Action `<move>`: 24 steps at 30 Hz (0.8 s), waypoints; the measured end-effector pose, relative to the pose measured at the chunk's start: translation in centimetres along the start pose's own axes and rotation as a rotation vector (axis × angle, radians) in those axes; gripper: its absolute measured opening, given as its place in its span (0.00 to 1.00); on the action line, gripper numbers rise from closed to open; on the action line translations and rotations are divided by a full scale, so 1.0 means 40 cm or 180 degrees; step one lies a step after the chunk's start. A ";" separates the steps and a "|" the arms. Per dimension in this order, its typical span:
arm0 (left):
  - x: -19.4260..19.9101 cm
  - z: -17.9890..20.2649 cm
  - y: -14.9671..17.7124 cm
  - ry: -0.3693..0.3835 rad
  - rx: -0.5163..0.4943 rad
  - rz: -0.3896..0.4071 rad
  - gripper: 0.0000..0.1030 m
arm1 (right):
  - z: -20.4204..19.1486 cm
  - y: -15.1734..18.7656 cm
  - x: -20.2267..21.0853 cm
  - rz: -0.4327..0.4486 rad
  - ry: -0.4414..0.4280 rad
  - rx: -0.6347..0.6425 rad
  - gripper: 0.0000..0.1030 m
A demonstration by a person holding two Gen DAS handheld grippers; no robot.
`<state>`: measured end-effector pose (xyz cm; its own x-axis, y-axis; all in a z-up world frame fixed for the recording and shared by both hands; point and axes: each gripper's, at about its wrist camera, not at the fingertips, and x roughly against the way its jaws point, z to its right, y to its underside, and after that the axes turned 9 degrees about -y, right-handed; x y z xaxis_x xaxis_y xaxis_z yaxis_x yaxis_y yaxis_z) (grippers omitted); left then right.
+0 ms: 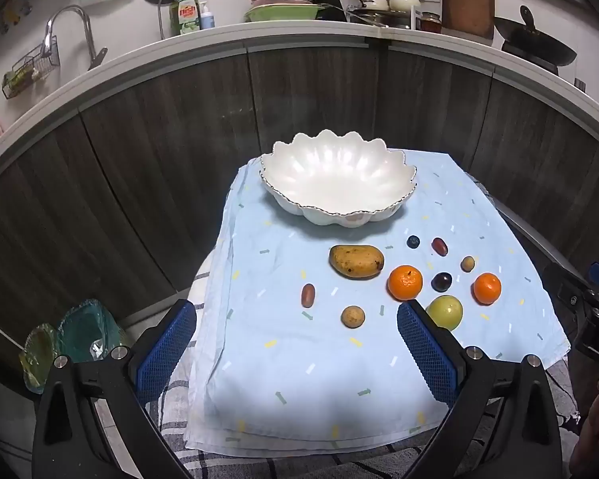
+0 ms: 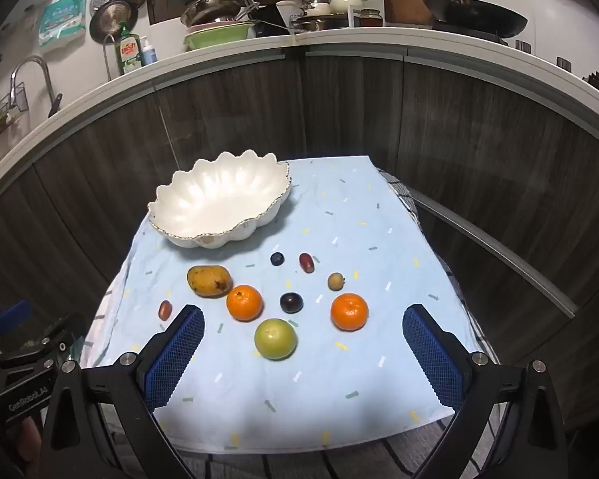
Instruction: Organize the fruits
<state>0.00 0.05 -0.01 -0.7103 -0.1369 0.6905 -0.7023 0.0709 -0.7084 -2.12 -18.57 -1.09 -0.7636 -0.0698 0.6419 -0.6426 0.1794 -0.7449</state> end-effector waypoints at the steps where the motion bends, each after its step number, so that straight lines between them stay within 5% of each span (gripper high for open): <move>1: 0.000 0.000 0.000 0.0000 -0.0008 0.0002 0.99 | -0.001 0.000 0.000 -0.0010 0.0005 0.0004 0.98; 24: 0.000 0.003 -0.001 -0.0045 -0.0039 -0.0001 0.99 | -0.003 -0.004 0.001 0.0021 0.0005 0.0003 0.98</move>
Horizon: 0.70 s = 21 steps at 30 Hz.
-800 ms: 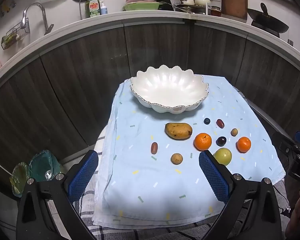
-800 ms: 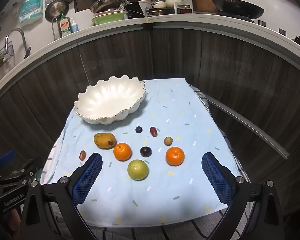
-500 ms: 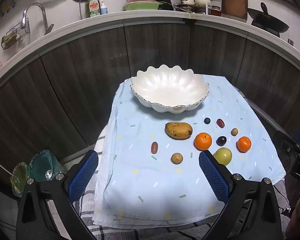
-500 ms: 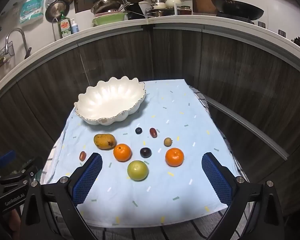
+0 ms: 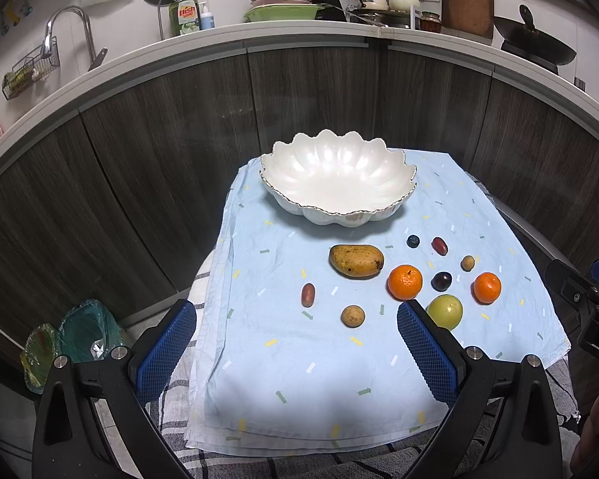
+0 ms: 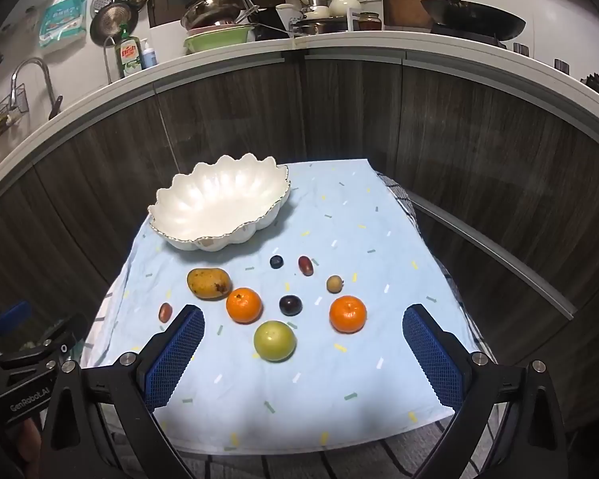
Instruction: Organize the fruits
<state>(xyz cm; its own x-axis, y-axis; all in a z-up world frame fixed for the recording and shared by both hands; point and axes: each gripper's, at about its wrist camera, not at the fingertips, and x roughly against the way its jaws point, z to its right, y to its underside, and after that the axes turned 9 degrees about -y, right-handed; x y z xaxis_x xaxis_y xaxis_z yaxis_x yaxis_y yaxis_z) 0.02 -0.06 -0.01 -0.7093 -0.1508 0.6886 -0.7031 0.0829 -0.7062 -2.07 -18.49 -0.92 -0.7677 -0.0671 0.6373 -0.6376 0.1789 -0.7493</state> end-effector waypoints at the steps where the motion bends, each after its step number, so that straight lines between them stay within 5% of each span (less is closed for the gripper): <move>1: 0.000 0.000 0.000 0.0000 -0.0001 0.0000 0.99 | 0.000 0.000 0.002 -0.0001 0.0001 0.0000 0.98; 21: 0.002 0.004 0.002 0.0000 0.0000 -0.0004 0.99 | 0.001 0.001 0.004 0.0006 -0.0002 -0.0002 0.98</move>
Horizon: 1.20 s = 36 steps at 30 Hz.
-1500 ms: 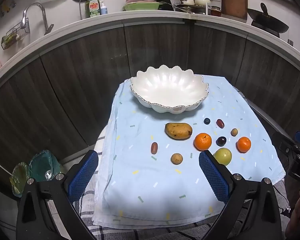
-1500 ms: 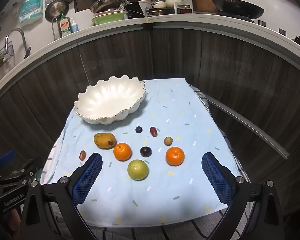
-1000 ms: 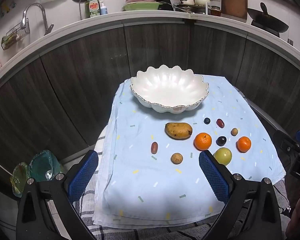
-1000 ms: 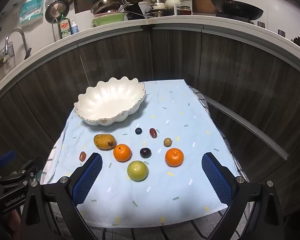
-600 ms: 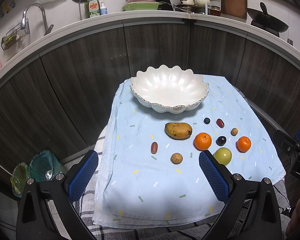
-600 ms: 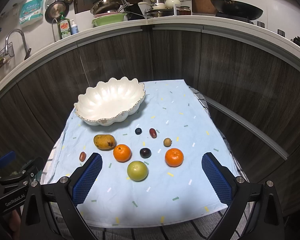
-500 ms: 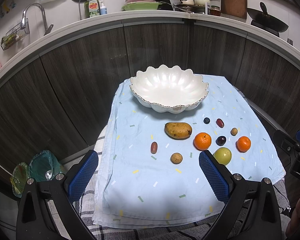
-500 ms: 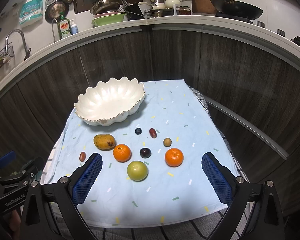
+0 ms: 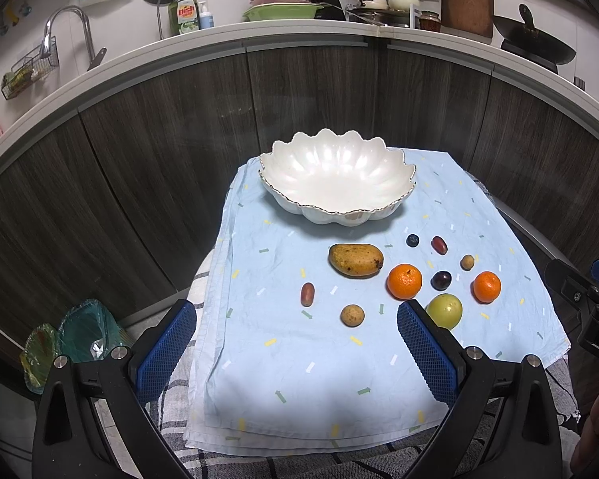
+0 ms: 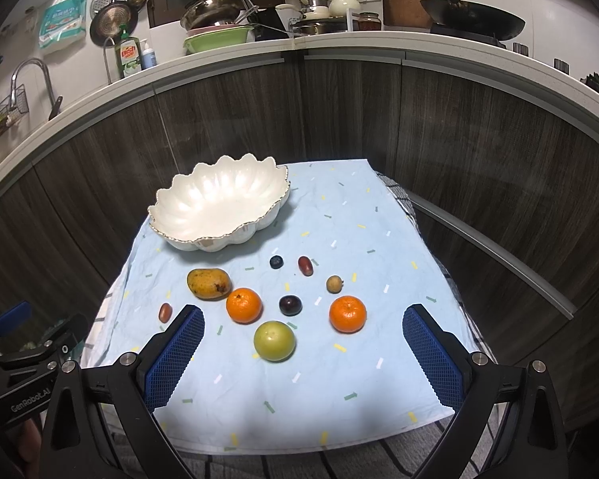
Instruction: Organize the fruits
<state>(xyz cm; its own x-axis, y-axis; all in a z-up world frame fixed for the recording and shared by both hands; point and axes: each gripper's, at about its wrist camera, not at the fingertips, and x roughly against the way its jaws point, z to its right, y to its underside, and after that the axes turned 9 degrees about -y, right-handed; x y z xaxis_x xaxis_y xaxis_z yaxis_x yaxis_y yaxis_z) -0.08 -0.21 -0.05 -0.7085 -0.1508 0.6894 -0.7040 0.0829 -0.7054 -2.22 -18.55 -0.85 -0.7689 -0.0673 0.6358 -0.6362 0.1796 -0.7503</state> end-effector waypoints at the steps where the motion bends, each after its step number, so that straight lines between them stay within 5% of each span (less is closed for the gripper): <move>1: 0.000 0.000 0.000 0.0001 -0.0001 0.0000 1.00 | 0.000 -0.001 0.001 0.0001 0.0000 0.0000 0.98; 36: -0.015 0.012 0.008 0.0008 -0.0039 -0.0036 0.99 | 0.002 -0.004 -0.007 -0.0005 -0.0001 0.0002 0.98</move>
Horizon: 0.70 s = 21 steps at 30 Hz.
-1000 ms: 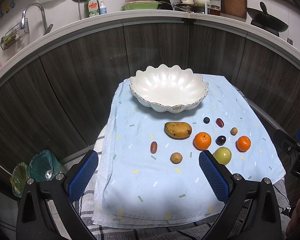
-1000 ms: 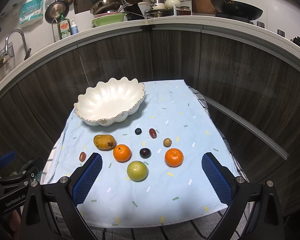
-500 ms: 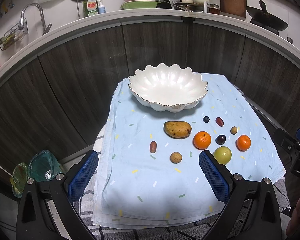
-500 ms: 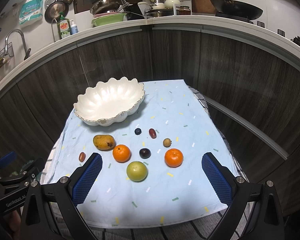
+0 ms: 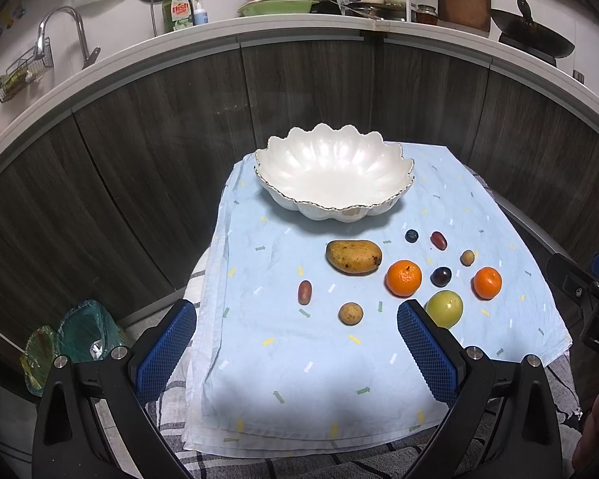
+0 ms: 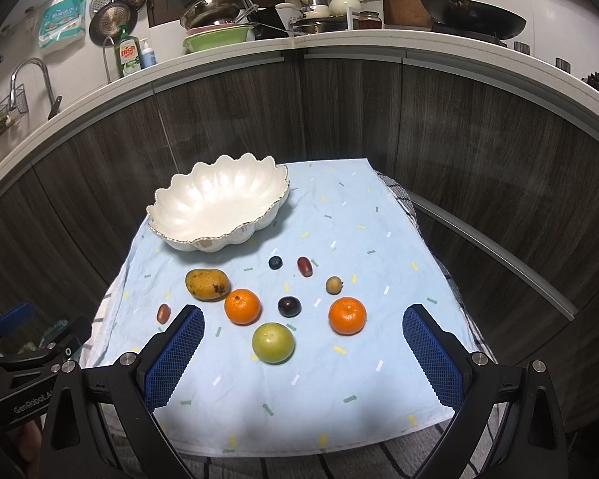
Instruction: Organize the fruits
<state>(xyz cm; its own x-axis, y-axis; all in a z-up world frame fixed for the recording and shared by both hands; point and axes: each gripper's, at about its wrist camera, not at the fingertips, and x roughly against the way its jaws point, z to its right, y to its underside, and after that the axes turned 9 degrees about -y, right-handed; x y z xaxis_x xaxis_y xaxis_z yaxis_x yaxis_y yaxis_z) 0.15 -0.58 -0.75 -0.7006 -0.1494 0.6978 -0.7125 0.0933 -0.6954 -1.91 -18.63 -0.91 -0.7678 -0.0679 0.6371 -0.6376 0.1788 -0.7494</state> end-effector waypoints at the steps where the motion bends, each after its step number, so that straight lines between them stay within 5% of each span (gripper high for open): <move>1: 0.000 0.000 0.000 0.0000 -0.0001 0.0000 0.99 | 0.000 -0.001 0.001 -0.0001 -0.0001 0.0000 0.98; 21: -0.010 -0.003 0.003 -0.0003 -0.0020 -0.0037 0.99 | 0.002 0.006 -0.029 -0.0045 -0.0010 -0.0002 0.98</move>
<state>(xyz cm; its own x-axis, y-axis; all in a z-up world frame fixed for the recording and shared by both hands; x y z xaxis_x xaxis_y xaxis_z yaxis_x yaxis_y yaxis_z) 0.34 -0.39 -1.12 -0.6922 -0.1514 0.7057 -0.7209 0.0978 -0.6861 -1.18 -18.61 -1.83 -0.7590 -0.0734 0.6469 -0.6482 0.1784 -0.7402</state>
